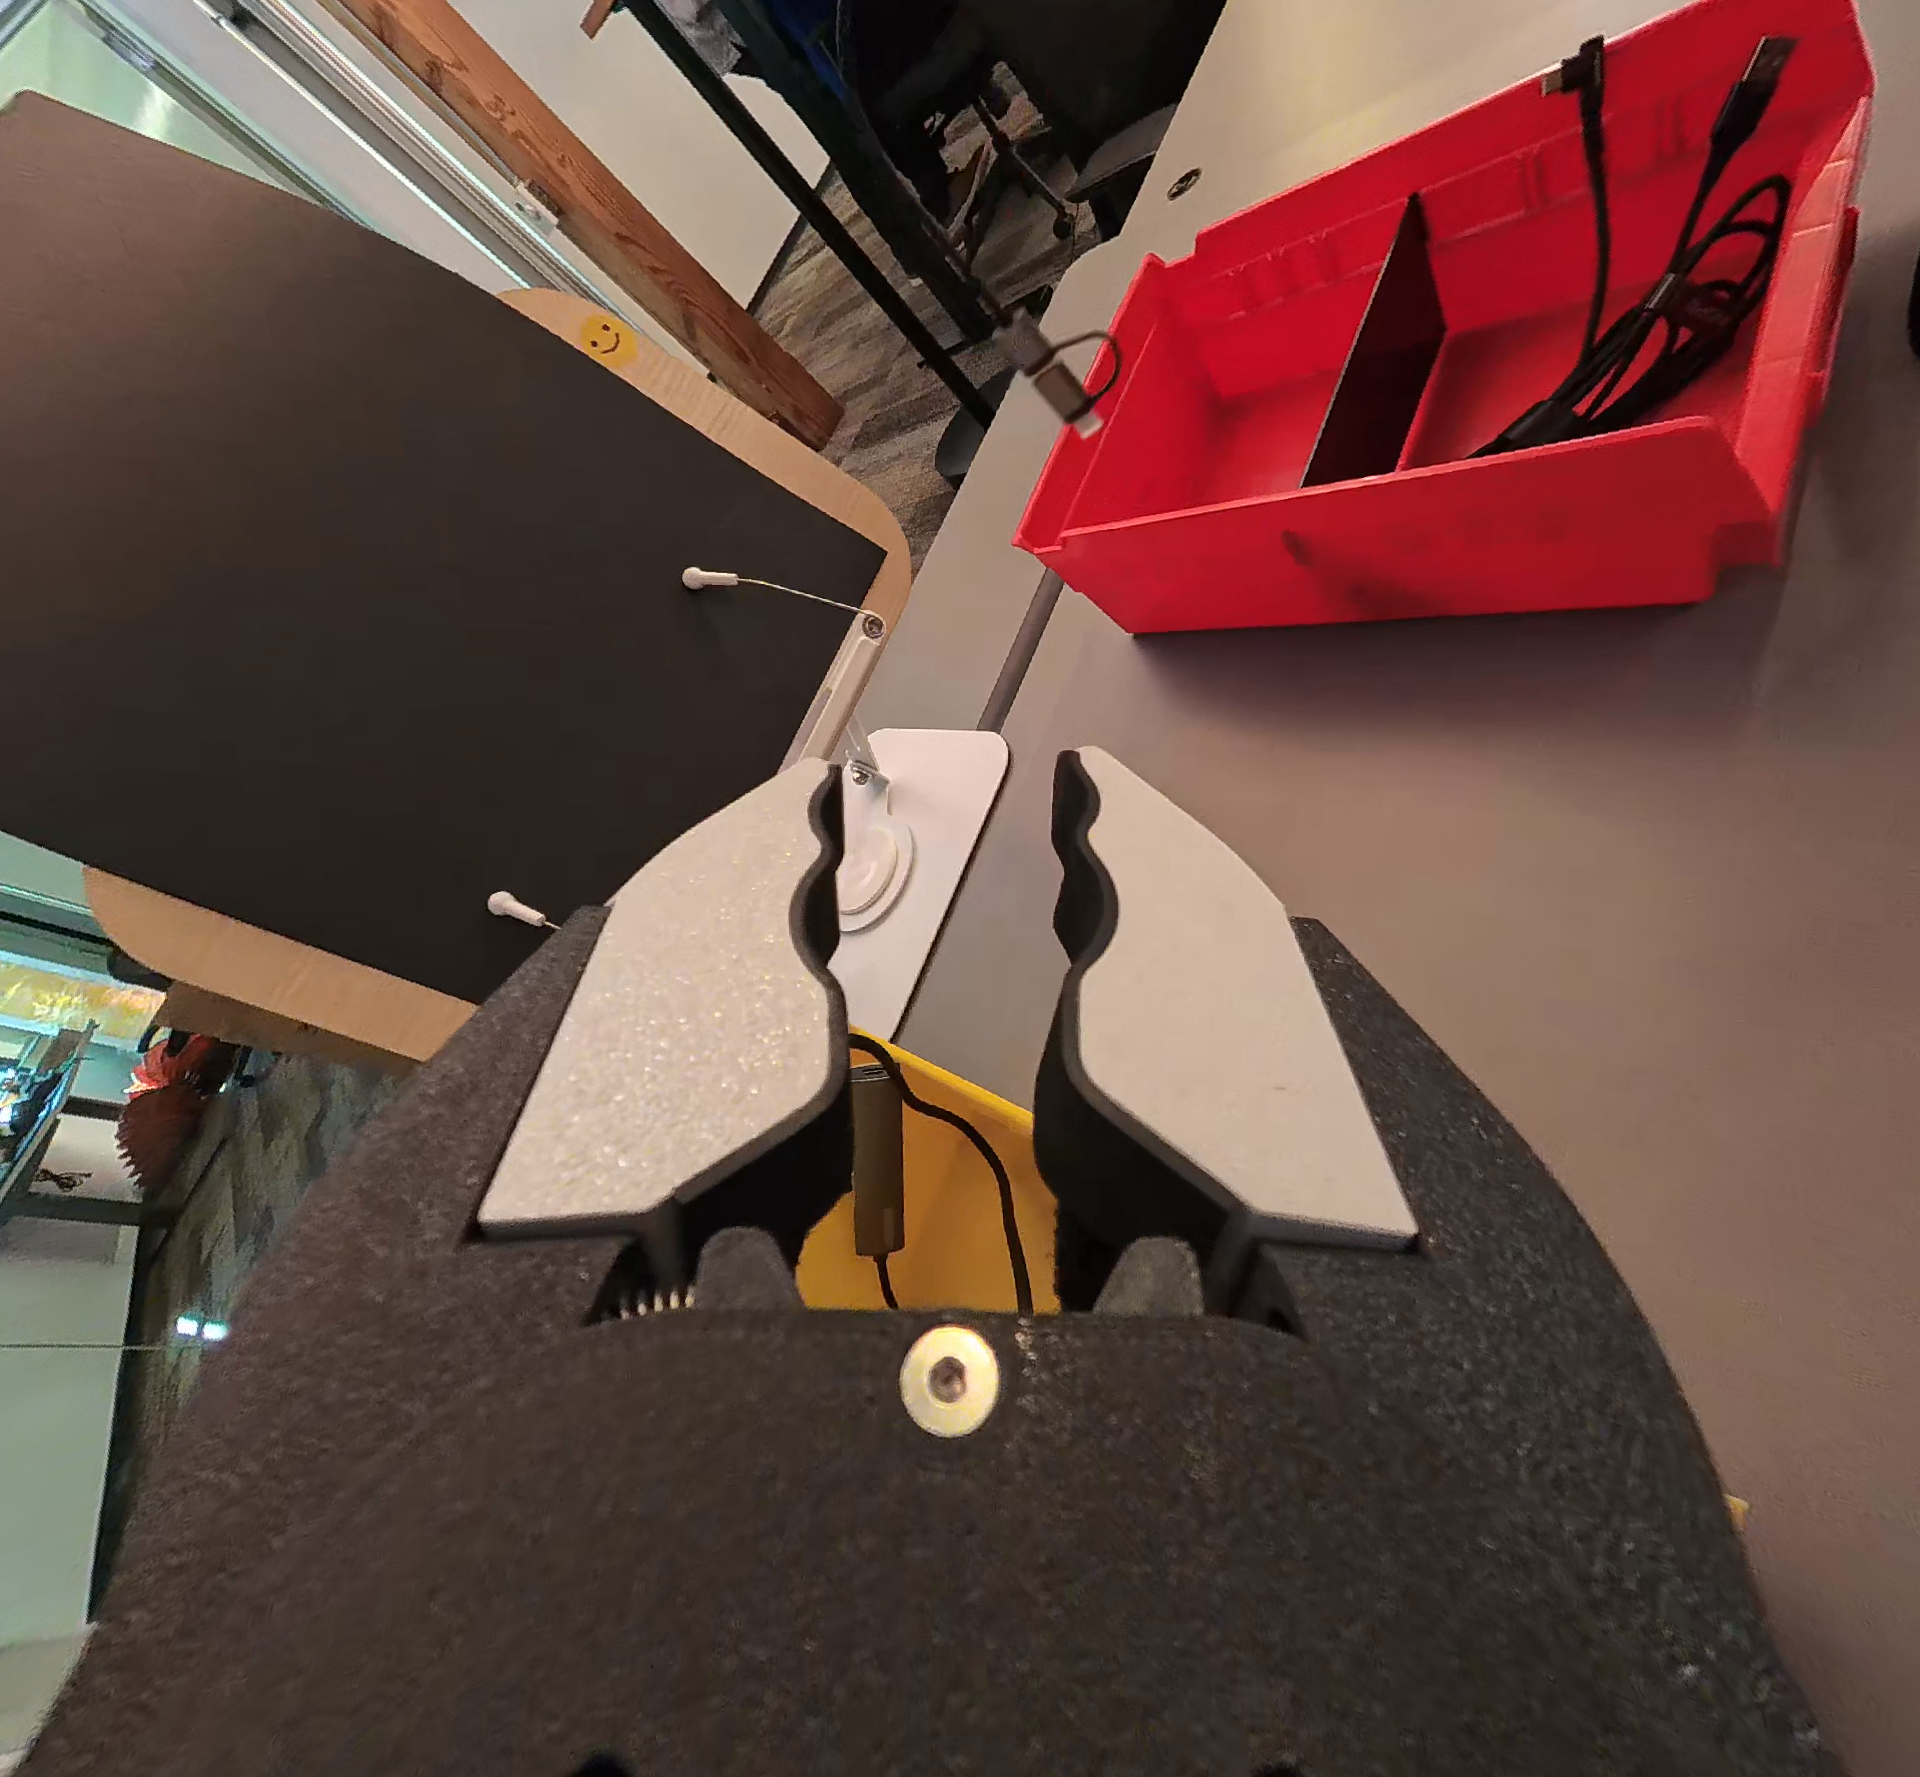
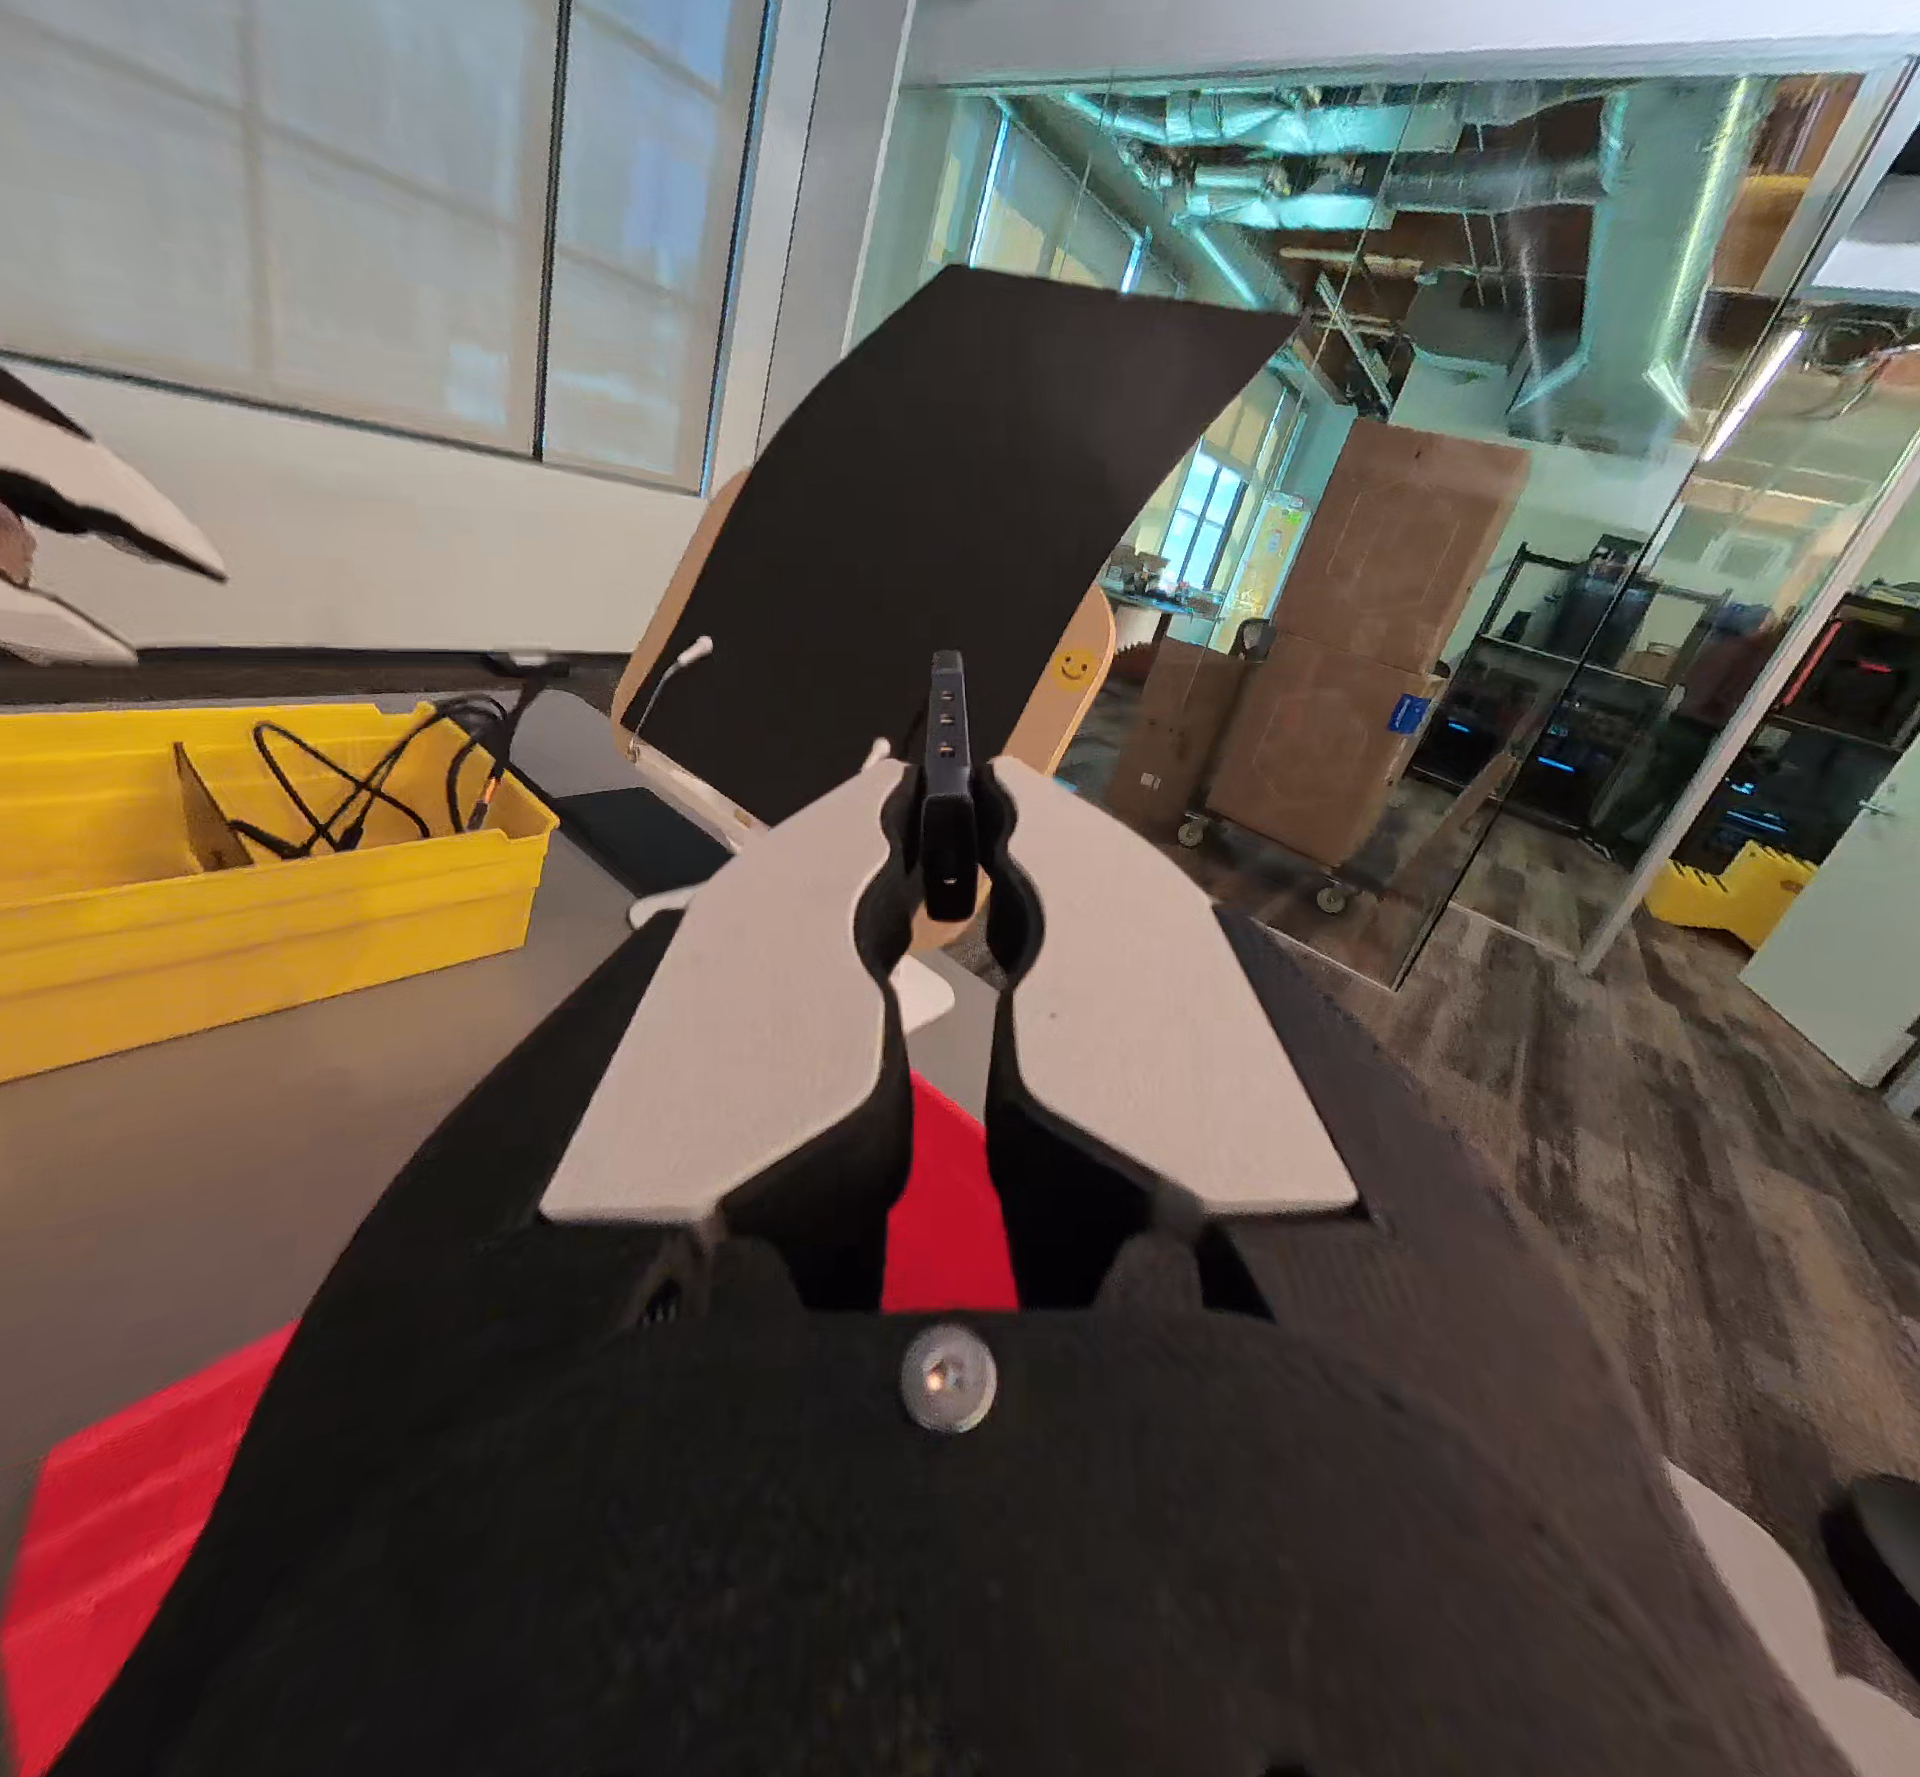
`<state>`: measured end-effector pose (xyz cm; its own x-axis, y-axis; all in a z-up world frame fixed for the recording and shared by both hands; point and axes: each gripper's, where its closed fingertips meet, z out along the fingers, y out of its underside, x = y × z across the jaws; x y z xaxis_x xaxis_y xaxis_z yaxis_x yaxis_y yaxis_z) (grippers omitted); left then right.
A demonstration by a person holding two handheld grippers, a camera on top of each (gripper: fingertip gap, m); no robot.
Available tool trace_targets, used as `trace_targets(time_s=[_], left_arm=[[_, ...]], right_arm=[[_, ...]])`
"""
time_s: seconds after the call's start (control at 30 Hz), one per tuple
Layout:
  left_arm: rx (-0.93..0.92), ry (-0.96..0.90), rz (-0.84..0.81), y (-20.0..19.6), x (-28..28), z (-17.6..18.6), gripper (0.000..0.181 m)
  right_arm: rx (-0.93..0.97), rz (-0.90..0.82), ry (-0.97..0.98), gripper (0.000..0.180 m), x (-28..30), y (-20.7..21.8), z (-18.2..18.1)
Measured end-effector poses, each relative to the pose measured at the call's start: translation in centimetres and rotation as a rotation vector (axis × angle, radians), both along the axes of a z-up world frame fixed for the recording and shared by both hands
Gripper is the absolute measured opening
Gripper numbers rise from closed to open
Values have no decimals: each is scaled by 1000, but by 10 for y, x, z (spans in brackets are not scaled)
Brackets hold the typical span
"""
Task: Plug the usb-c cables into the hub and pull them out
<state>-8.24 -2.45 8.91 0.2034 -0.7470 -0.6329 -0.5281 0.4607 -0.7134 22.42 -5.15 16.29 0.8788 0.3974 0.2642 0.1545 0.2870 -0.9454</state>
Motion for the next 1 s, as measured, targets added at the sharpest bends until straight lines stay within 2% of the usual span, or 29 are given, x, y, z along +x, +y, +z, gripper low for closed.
trace_targets(time_s=[0.17, 0.3, 0.43, 0.6, 0.67, 0.83, 1.0], left_arm=[[3, 20, 15, 4, 0, -4, 38], [8, 30, 25, 5, -2, -5, 37], [10, 39, 38, 8, -3, -6, 37], [10, 54, 47, 10, -5, -9, 36], [14, 58, 49, 11, -5, -9, 36], [22, 50, 105, 24, -19, -5, 36], [-46, 62, 241, 52, -67, -3, 35]], right_arm=[[-171, -1, -87, 11, 14, 11, -36], [-430, 127, -148, 11, 0, 30, -97], [-727, 69, -216, 11, -14, 67, -169], [-1075, -127, -338, 12, 10, 79, -250], [-1083, -257, -356, 16, 24, 91, -258], [-1036, -393, -479, 23, 41, 96, -256], [-917, -422, -472, 24, 44, 94, -219]])
